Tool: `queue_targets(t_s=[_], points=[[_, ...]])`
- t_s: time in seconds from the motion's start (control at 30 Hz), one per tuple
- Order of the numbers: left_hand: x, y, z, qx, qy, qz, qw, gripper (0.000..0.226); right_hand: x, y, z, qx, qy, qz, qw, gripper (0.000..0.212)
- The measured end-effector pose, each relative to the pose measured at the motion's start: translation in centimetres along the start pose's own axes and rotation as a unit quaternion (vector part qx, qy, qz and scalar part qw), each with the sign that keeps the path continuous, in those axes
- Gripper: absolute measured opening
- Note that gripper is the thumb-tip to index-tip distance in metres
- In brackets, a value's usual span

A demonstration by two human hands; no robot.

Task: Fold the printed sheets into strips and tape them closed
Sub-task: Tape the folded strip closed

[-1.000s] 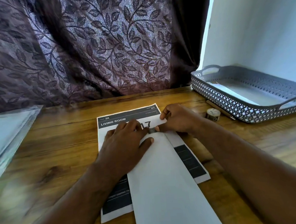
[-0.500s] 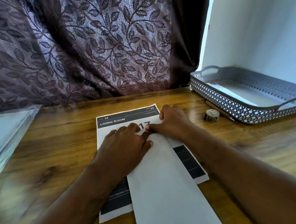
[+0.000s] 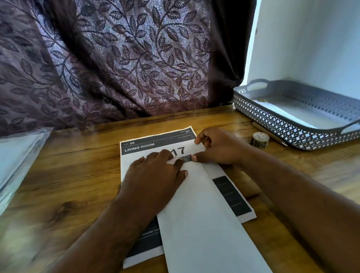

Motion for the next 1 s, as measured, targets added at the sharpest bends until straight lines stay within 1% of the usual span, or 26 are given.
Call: queue_targets(t_s=[0.13,0.23,0.37,0.43,0.47,0.6,0.63,0.73,0.8,0.87,0.9,0.93,1.0], points=[[-0.3,0.1,-0.3,0.063,-0.015,0.012,0.998,0.059,-0.1,0.1,0.0,-0.043,0.023,-0.011,0.999,0.049],[-0.6,0.2,-0.3,0.068,-0.003,0.025,0.997,0.057,-0.2,0.2,0.1,-0.053,0.033,-0.01,0.998,0.048],[-0.2,-0.2,-0.3,0.058,0.021,0.051,0.997,0.042,-0.1,0.2,0.0,-0.062,0.043,-0.009,0.997,0.046],[0.2,-0.5,-0.9,0.092,-0.012,0.073,0.993,0.039,0.0,0.2,0.0,-0.061,0.043,-0.007,0.997,0.047],[0.4,-0.5,-1.4,0.101,-0.034,0.074,0.992,0.044,0.1,0.2,0.0,-0.06,0.042,-0.005,0.997,0.047],[1.2,0.2,-3.0,0.07,-0.099,0.005,0.993,0.078,0.3,0.1,-0.1,-0.057,0.033,0.002,0.998,0.047],[1.4,0.2,-3.3,0.074,-0.106,-0.006,0.992,0.079,0.3,0.1,-0.1,-0.057,0.032,0.003,0.998,0.047],[1.4,0.4,-3.7,0.111,-0.114,-0.006,0.987,0.058,0.3,0.1,-0.2,-0.054,0.03,0.004,0.998,0.045],[1.1,0.6,-3.9,0.157,-0.122,0.001,0.98,0.048,0.3,0.1,-0.3,-0.053,0.028,0.004,0.998,0.045],[0.8,1.0,-4.1,0.248,-0.146,0.023,0.957,0.042,0.3,0.2,-0.2,-0.057,0.029,0.006,0.998,0.043],[0.8,1.2,-4.2,0.306,-0.162,0.035,0.938,0.04,0.3,0.2,-0.1,-0.066,0.03,0.01,0.997,0.04],[0.7,1.2,-4.5,0.367,-0.18,0.046,0.912,0.04,0.3,0.2,-0.1,-0.084,0.026,0.018,0.996,0.036],[0.5,1.3,-5.0,0.482,-0.219,0.069,0.846,0.038,0.5,-0.1,-0.2,-0.145,0.003,0.035,0.989,0.022]])
Point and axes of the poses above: each hand's wrist, its own x-axis away from the middle knuckle, its own y-axis out of the palm, z = x × y, the point moved 3 cm from there along -x, towards the middle knuckle, and after that the axes turned 11 degrees about -x, right-handed, at the moved point
